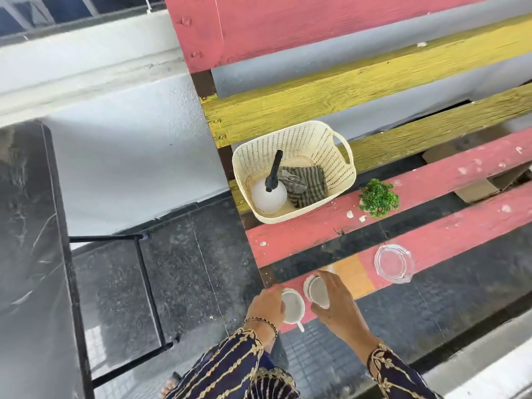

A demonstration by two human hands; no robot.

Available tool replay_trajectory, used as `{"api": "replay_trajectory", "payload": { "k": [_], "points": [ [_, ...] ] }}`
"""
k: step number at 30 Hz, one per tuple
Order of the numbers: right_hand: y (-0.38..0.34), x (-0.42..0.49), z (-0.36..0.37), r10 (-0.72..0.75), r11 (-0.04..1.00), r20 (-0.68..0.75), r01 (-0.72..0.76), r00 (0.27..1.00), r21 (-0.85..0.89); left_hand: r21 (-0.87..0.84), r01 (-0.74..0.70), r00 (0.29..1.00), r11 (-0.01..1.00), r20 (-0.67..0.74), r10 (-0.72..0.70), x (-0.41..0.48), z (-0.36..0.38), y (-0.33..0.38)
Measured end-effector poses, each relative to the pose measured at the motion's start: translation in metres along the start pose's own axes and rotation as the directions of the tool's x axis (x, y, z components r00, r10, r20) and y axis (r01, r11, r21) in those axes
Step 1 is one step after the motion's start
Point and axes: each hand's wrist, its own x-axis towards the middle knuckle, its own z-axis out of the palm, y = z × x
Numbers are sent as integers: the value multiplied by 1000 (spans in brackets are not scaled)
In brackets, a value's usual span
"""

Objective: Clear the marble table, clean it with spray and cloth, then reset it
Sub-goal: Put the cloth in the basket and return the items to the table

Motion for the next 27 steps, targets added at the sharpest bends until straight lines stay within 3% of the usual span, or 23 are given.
{"api": "replay_trajectory", "payload": {
  "k": [9, 14, 22, 27],
  "points": [
    [-92, -32, -6, -185, 982, -197, 189, 963, 3, -99, -51, 987, 994, -160, 35, -61, -75, -35],
    [-162, -72, -2, -273, 958, -314, 287, 910, 1, -19, -89, 959, 996, -273, 80, -126, -124, -74],
    [-310, -170, 46, -444, 894, -357, 436, 822, -106, -168, -214, 873, 962, -474, 112, -287, -194, -207],
    [-406, -221, 116, -516, 851, -345, 513, 784, -108, -116, -164, 797, 980, -601, 63, -371, -219, -315]
  ]
}}
